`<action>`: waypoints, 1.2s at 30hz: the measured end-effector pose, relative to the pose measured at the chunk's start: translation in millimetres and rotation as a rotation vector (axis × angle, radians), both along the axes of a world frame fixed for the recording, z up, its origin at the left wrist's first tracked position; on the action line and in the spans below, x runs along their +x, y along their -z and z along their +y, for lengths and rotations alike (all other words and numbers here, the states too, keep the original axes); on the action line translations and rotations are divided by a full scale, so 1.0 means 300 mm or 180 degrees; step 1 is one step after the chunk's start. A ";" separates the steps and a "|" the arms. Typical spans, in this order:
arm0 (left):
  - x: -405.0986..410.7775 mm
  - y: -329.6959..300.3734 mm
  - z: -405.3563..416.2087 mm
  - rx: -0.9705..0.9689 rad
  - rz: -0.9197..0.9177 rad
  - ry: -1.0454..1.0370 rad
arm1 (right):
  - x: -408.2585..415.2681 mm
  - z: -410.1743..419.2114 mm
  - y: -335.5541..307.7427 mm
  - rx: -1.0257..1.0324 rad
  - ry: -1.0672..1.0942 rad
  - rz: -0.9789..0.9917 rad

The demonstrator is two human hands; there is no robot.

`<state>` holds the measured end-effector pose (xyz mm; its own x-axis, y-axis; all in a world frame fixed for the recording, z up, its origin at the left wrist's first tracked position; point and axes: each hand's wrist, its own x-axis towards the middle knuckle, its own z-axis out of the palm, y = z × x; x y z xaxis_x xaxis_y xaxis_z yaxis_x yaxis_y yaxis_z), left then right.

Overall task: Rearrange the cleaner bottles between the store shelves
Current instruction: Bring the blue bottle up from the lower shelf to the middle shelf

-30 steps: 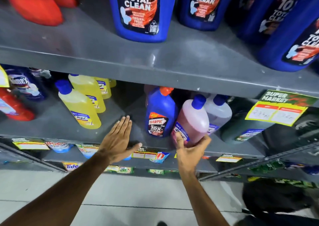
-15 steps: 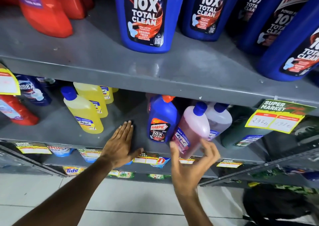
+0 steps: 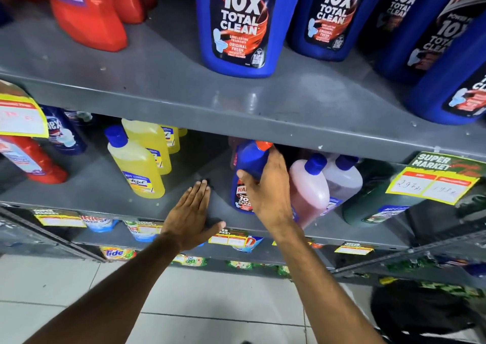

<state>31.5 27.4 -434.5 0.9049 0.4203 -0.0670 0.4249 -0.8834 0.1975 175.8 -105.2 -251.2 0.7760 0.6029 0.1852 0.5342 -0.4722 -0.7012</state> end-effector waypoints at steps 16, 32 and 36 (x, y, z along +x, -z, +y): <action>-0.146 -0.141 -0.148 -0.0080 -0.0401 0.0009 | -0.089 -0.151 -0.021 0.0166 -0.0372 -0.0109; -0.320 -0.972 -0.262 0.0952 -0.1930 0.0139 | -0.221 -0.470 -0.863 0.0995 -0.0973 -0.1306; -0.233 -1.138 -0.190 0.1157 -0.1830 -0.0063 | -0.164 -0.467 -1.053 0.1229 -0.1015 -0.1557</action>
<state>-38.3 -29.8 -93.3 0.7463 0.3419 0.5710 0.3579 -0.9295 0.0888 126.6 -245.3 64.7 0.3451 0.6082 0.7149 0.9023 -0.0054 -0.4310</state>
